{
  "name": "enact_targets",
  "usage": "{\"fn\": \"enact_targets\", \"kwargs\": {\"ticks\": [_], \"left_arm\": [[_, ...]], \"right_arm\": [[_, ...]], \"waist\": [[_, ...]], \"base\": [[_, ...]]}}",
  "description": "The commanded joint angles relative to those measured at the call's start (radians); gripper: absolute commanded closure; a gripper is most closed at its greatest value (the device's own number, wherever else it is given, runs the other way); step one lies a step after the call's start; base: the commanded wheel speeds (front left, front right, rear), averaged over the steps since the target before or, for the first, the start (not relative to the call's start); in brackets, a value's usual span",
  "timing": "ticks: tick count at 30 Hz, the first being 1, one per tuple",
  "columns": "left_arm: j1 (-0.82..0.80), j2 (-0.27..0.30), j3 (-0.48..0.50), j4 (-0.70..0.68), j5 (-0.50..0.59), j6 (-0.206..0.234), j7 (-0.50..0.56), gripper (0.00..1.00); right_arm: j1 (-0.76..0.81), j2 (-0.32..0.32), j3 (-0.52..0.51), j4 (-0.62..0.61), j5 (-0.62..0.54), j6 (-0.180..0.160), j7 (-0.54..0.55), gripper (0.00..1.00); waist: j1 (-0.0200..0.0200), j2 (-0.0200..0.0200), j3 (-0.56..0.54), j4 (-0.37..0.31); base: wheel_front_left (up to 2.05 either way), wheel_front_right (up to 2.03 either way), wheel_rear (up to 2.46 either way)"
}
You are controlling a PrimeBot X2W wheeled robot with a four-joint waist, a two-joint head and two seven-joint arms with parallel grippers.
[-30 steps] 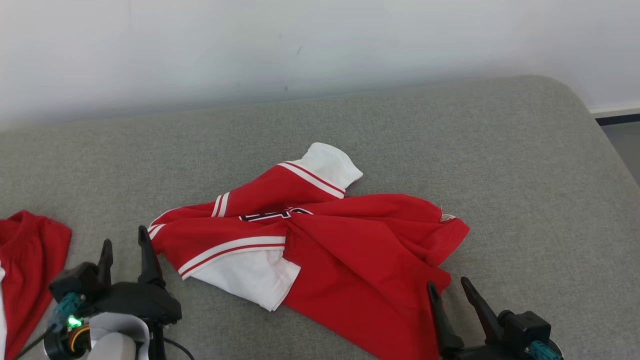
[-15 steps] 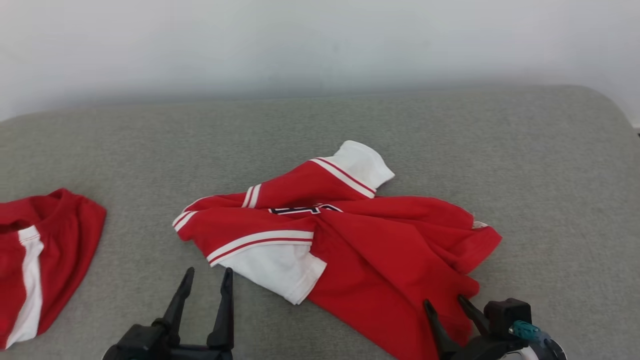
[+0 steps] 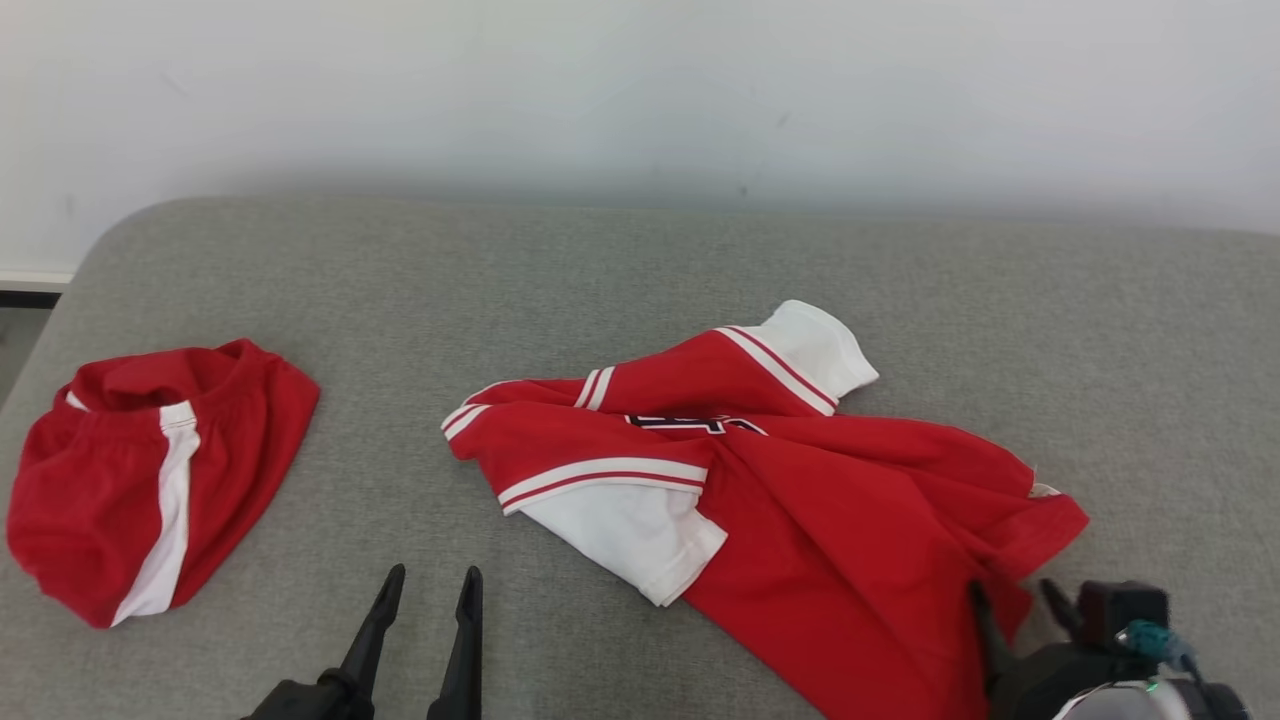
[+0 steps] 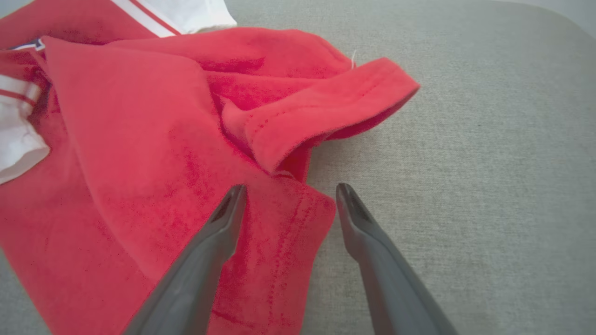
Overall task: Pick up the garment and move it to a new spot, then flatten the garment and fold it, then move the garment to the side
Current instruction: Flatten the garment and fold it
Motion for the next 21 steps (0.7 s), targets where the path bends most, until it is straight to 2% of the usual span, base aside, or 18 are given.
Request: {"fn": "enact_targets", "kwargs": {"ticks": [1, 4, 9, 10, 11, 16, 21], "left_arm": [[0.014, 0.0, -0.008, 0.005, -0.005, -0.006, -0.003, 0.0], [0.019, 0.0, -0.015, 0.01, -0.01, -0.007, -0.003, 0.0], [0.022, 0.007, -0.021, 0.014, -0.015, -0.005, -0.003, 0.0], [0.024, 0.008, -0.022, 0.014, -0.016, -0.005, -0.003, 0.0], [0.026, 0.009, -0.022, 0.014, -0.018, -0.005, -0.003, 0.0], [0.029, 0.011, -0.023, 0.011, -0.023, -0.005, -0.003, 0.0], [0.021, 0.015, -0.027, 0.007, -0.026, -0.005, -0.003, 0.0]], "right_arm": [[-0.022, 0.001, -0.035, 0.017, -0.031, 0.004, -0.005, 0.0], [-0.039, 0.001, -0.075, 0.056, -0.056, 0.004, 0.023, 0.0], [-0.044, 0.0, -0.081, 0.108, -0.054, 0.004, 0.081, 0.0], [-0.045, 0.0, -0.081, 0.118, -0.028, 0.004, 0.089, 0.58], [-0.046, 0.0, -0.081, 0.123, -0.031, 0.004, 0.091, 1.0], [-0.08, -0.001, -0.117, 0.113, -0.054, 0.003, 0.076, 1.0], [-0.203, 0.0, -0.174, 0.108, -0.112, 0.003, 0.065, 1.0]], "waist": [[0.0001, 0.0, -0.012, 0.023], [0.0001, 0.0, -0.019, 0.038], [0.0001, 0.0, -0.027, 0.055], [0.0001, 0.0, -0.028, 0.057], [0.0001, 0.0, -0.028, 0.059], [0.0001, 0.0, -0.028, 0.063], [0.0001, 0.0, -0.014, 0.065]], "base": [[0.0, 0.0, 0.0], [0.0, 0.0, 0.0], [0.0, 0.0, 0.0], [0.0, 0.0, 0.0], [0.0, 0.0, 0.0], [0.0, 0.0, 0.0], [0.0, 0.0, 0.0]]}}
